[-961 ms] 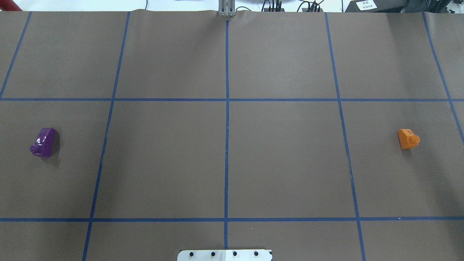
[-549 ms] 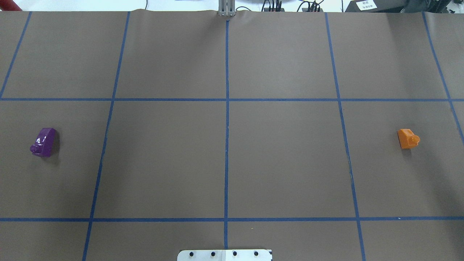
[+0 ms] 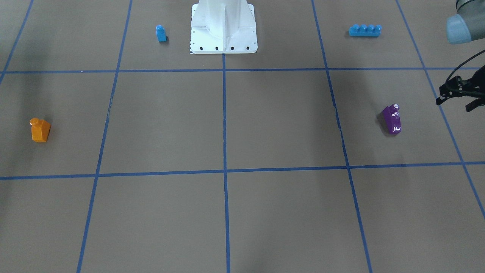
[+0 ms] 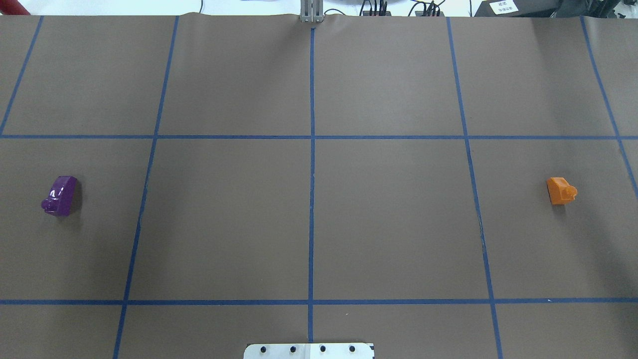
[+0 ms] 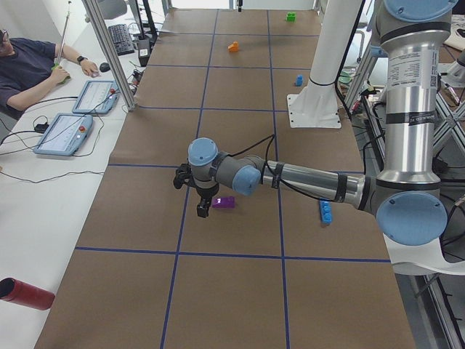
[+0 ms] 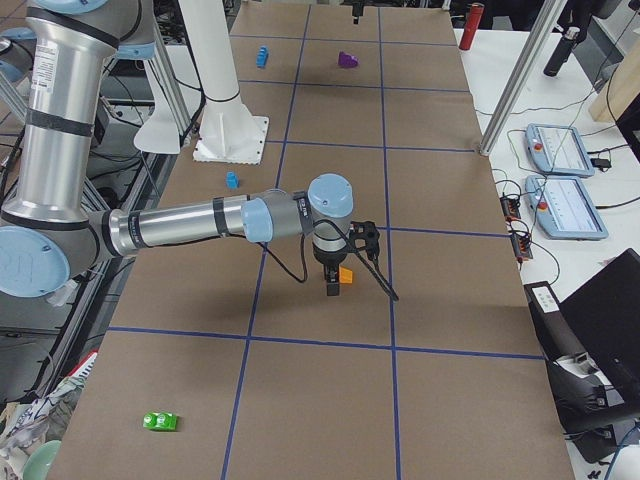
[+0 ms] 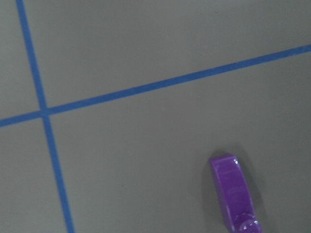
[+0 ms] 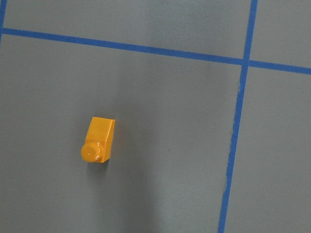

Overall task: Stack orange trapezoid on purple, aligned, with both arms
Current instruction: 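Lower the left gripper onto the purple block and close on it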

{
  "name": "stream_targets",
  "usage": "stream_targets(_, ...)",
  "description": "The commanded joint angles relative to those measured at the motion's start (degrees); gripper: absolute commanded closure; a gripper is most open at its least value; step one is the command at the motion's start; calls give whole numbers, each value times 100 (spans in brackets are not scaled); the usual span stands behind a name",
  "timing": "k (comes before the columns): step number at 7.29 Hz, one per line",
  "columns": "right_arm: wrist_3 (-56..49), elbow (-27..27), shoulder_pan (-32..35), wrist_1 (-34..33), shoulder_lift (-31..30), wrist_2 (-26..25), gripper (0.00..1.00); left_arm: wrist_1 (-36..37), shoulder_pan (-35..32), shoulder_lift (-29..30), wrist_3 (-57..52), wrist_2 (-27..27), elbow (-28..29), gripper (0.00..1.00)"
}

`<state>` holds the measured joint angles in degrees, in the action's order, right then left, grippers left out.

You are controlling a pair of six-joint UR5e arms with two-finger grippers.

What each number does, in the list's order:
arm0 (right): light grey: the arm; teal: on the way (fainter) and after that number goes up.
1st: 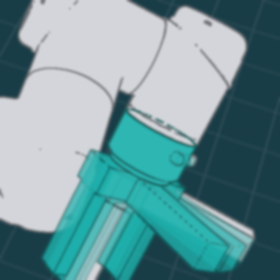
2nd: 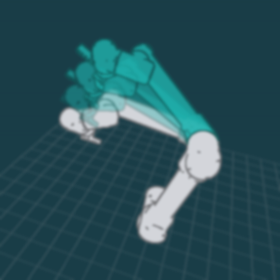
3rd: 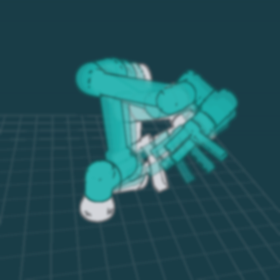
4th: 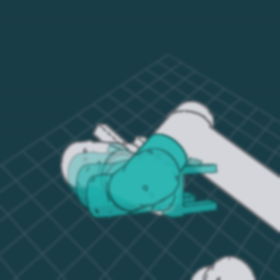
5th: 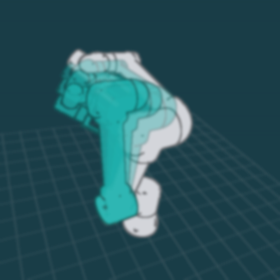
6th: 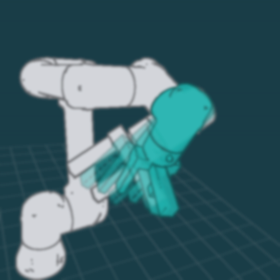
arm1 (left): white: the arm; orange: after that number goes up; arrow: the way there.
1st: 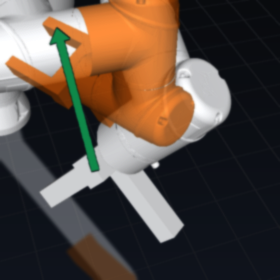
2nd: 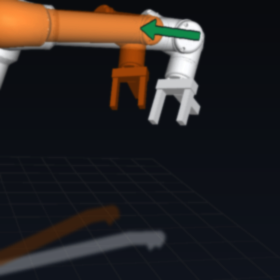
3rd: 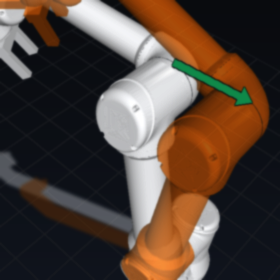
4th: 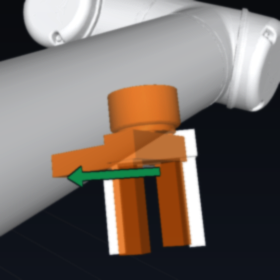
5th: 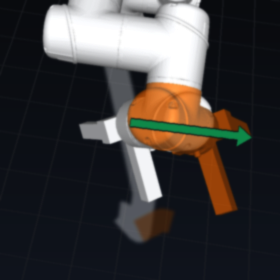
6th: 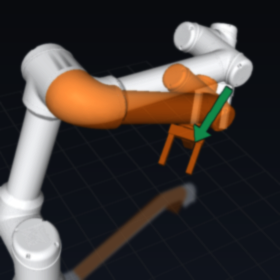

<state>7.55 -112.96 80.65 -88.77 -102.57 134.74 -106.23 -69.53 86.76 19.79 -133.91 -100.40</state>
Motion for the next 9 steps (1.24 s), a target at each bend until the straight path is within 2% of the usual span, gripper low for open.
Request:
stream_targets(1, 0, -6, -5, 0, 0, 0, 0, -974, 1129, 7, 2161, 825, 73, 0)
stream_targets(2, -8, -6, -5, 0, 0, 0, 0, -1196, 1561, 16, 2535, 1258, 213, 0)
stream_targets(4, -8, 2, -5, 0, 0, -9, 0, -1539, 1714, 77, 2539, 1289, 546, 0)
stream_targets(6, -8, 3, -5, 0, 0, -9, 0, -1611, 1820, 78, 2486, 1262, 645, 3)
stream_targets(7, -8, -6, -5, 0, 0, -9, 0, -1602, 1846, 78, 2486, 1245, 636, 61)
stream_targets(8, -8, -6, -5, 0, 0, -9, 0, -1585, 1855, 78, 2460, 1244, 636, 100)
stream_targets(9, -8, -6, -5, 35, -9, -9, 0, -1576, 1855, 69, 2460, 1236, 601, 100)
